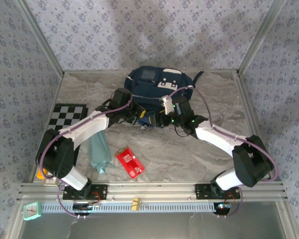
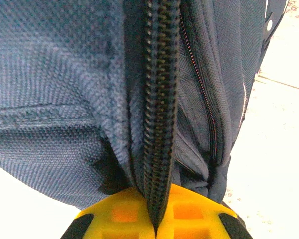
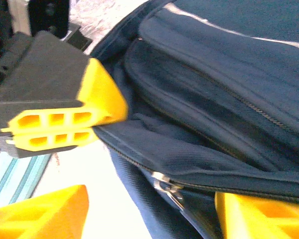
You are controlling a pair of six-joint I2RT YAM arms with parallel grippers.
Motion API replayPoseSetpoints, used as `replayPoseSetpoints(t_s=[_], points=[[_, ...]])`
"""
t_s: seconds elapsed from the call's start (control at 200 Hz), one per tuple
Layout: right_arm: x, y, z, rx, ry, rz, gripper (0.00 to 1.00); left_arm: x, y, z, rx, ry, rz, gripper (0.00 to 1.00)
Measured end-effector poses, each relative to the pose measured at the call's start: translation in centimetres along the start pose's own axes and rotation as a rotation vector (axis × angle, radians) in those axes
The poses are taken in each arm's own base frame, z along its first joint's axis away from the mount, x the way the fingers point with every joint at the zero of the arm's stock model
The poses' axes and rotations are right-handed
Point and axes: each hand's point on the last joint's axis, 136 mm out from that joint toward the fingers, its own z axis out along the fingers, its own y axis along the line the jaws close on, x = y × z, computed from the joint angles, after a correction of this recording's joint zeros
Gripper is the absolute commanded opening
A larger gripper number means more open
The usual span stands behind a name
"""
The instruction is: Pack books, pencil case, and school supplies into a backpack
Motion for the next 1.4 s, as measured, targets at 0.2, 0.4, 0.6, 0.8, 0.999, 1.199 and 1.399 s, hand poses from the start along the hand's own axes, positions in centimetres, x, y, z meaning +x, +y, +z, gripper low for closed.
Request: replayPoseSetpoints(t_s=[0.2, 0.4, 0.6, 0.8, 0.999, 1.199, 1.399], points=[[0.8, -0.3, 0.2, 0.037, 0.035, -0.039, 0.36, 0.0, 0.2, 0.0, -0.006, 0.002, 0.0, 0.0], [1.3, -1.0, 0.4, 0.077, 0.06, -0.039, 0.3, 0.0, 0.2, 0.0, -0.007, 0.006, 0.002, 0.0], [1.6, -2.0, 1.0, 0.121, 0.094, -0.05, 0.1, 0.0, 0.4, 0.0, -0.014, 0.006, 0.0, 0.0], [1.8, -2.1, 1.0, 0.16, 0.118, -0.057, 0.0, -0.2, 0.6, -0.1, -0.022, 0.003, 0.01, 0.0], [2.1, -1.8, -0.1, 0.198, 0.139, -0.031, 0.0, -0.3, 1.6, -0.9, -0.019, 0.007, 0.029, 0.0], [2.4, -1.1, -1.8, 0.204, 0.118, 0.04, 0.0, -0.1, 1.7, -2.2, 0.007, 0.059, 0.051, 0.0], [2.4, -0.7, -2.5, 0.2, 0.144, 0.056, 0.0, 0.3, 1.6, -2.3, 0.012, 0.081, 0.081, 0.0]])
